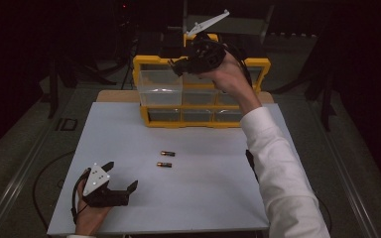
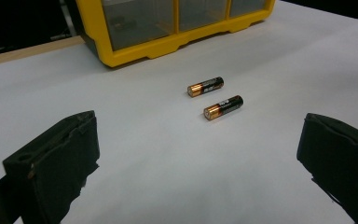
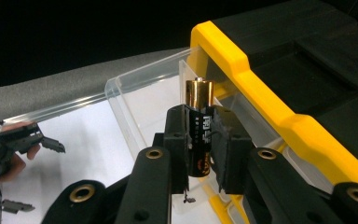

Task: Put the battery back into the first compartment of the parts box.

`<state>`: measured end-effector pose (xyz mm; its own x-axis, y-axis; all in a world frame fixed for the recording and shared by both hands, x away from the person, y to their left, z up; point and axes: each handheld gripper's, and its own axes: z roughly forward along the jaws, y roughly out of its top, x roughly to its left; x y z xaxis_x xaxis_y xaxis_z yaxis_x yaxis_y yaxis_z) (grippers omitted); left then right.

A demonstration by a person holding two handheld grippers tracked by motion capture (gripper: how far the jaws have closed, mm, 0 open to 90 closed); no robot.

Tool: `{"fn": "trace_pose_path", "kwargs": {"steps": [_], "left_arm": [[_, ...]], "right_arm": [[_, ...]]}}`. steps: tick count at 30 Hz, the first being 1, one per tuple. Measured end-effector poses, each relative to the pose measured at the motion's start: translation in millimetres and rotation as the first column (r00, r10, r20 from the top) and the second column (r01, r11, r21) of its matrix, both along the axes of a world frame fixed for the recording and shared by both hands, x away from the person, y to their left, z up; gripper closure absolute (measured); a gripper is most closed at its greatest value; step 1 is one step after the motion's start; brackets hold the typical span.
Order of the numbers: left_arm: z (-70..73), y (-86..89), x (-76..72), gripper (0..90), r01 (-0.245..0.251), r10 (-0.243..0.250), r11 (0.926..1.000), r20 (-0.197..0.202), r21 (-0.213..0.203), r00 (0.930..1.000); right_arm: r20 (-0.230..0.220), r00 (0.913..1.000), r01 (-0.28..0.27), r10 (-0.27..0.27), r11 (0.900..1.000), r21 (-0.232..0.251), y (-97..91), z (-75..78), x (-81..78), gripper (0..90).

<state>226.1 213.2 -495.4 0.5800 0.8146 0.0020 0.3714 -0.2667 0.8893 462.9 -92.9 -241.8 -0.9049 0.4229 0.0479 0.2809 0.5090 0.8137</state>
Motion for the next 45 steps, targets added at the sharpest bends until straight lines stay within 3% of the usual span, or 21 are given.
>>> {"fn": "trace_pose_path", "kwargs": {"steps": [2, 3, 4, 5, 11, 13, 20, 28, 35, 45], "left_arm": [[0.0, 0.0, -0.2, 0.0, 0.001, -0.001, 1.0000, 0.000, -0.002, 1.0000], [-0.1, -0.1, -0.2, 0.0, 0.001, -0.001, 1.0000, -0.001, -0.002, 1.0000], [-0.1, -0.2, -0.1, 0.0, 0.001, -0.001, 1.0000, -0.001, 0.001, 1.0000], [-0.1, -0.4, -0.2, 0.0, 0.002, -0.002, 1.0000, -0.001, 0.000, 1.0000], [-0.2, 0.0, -0.3, 0.0, 0.001, -0.001, 1.0000, 0.000, -0.001, 1.0000], [-0.1, -0.3, -0.3, 0.0, 0.001, -0.001, 1.0000, 0.000, 0.000, 1.0000], [0.0, -1.6, -0.1, 0.0, 0.002, -0.002, 1.0000, 0.001, 0.002, 1.0000], [-0.1, -1.7, -0.1, 0.0, 0.002, -0.002, 1.0000, 0.001, 0.002, 1.0000], [-0.1, -1.9, -0.2, 0.0, 0.001, -0.001, 1.0000, 0.000, 0.002, 1.0000], [-0.2, -2.0, -0.1, 0.0, 0.003, -0.003, 1.0000, -0.002, 0.004, 1.0000]], "right_arm": [[-0.009, 1.0000, 0.000, 0.000, 1.0000, 0.010, 2.1, -2.1, 1.9, 75.6], [-0.014, 0.9997, -0.017, 0.018, 0.9997, 0.019, 2.6, -3.5, 3.0, 64.0], [-0.015, 0.9997, -0.020, 0.021, 0.9994, 0.030, 3.4, -4.6, 3.2, 42.5], [-0.006, 0.9998, 0.017, -0.017, 0.9997, 0.017, 4.4, -5.1, 4.5, 29.6], [-0.014, 0.9975, 0.069, -0.069, 0.9976, -0.001, -5.4, -9.3, 6.8, 19.8], [-0.002, 0.9960, 0.089, -0.089, 0.9956, -0.029, -10.2, -11.6, 5.7, 14.4], [0.015, 0.9942, 0.107, -0.106, 0.9915, -0.073, -24.4, -25.2, -1.0, 11.0], [0.014, 0.9957, 0.093, -0.092, 0.9890, -0.115, -34.1, -49.8, -4.6, 13.5], [-0.012, 0.9983, 0.055, -0.057, 0.9879, -0.145, -33.9, -75.4, -12.1, 13.6], [-0.033, 0.9987, 0.032, -0.040, 0.9759, -0.216, -24.6, -119.3, -19.3, 13.9]]}}
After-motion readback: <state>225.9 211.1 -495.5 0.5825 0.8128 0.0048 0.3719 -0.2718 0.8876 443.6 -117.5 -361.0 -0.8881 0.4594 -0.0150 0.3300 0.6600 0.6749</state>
